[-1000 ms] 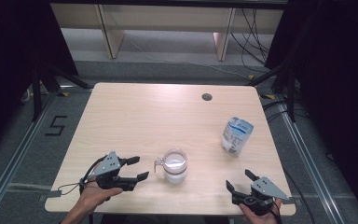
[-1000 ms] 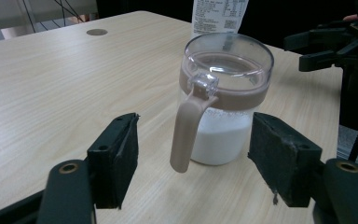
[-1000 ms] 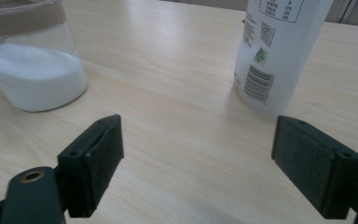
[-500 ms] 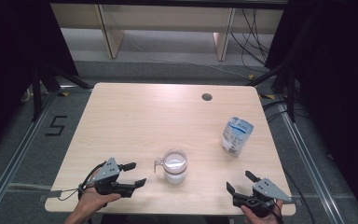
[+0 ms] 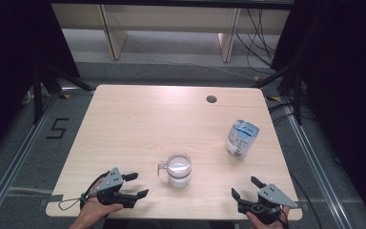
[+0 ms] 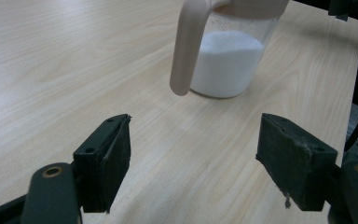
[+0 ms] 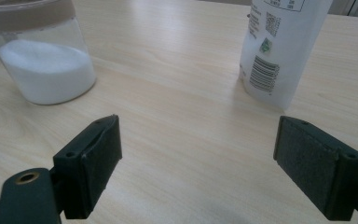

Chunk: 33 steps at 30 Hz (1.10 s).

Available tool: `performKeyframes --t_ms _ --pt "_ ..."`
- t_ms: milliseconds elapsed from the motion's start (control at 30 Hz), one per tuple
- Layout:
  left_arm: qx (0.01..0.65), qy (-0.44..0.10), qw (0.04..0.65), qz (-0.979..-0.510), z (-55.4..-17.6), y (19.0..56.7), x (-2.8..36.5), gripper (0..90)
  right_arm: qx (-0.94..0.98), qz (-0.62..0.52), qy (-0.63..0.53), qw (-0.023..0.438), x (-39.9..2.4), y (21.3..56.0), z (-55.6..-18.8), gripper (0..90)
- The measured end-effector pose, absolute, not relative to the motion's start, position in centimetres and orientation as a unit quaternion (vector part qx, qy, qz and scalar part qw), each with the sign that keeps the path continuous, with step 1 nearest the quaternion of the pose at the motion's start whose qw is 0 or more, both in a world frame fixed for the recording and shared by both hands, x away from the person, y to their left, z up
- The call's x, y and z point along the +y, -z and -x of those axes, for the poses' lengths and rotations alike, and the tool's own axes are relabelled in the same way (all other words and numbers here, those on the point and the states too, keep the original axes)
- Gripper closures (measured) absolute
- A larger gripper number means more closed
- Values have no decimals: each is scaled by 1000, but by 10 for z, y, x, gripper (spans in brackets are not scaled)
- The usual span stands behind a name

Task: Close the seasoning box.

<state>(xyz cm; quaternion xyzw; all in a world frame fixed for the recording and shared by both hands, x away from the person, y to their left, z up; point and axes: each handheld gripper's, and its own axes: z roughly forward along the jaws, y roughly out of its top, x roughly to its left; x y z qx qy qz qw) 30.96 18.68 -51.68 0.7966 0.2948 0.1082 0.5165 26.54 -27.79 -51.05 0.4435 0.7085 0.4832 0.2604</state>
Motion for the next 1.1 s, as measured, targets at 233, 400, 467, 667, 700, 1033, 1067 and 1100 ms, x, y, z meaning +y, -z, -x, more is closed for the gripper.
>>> performKeyframes --t_ms 233,400,467,667,700,1033,1067,1100 --pt "301 -105 503 -803 -304 523 188 248 720 -442 -475 244 -279 515 -260 159" --pt "303 -106 509 -799 -300 521 191 247 728 -443 -471 229 -277 521 -254 159" --pt "302 -107 511 -798 -298 519 191 247 730 -440 -470 227 -277 523 -253 159" --pt "311 -100 509 -797 -293 518 190 248 734 -441 -467 222 -276 526 -249 159" --pt "305 -108 504 -801 -294 517 191 248 736 -435 -467 225 -276 527 -250 159" --pt "308 -101 506 -799 -292 516 190 248 732 -437 -473 222 -275 529 -250 159" --pt "305 -98 508 -799 -293 516 190 247 735 -438 -468 223 -275 528 -249 159" --pt "304 -100 507 -801 -293 516 190 247 733 -438 -470 224 -275 528 -250 159"
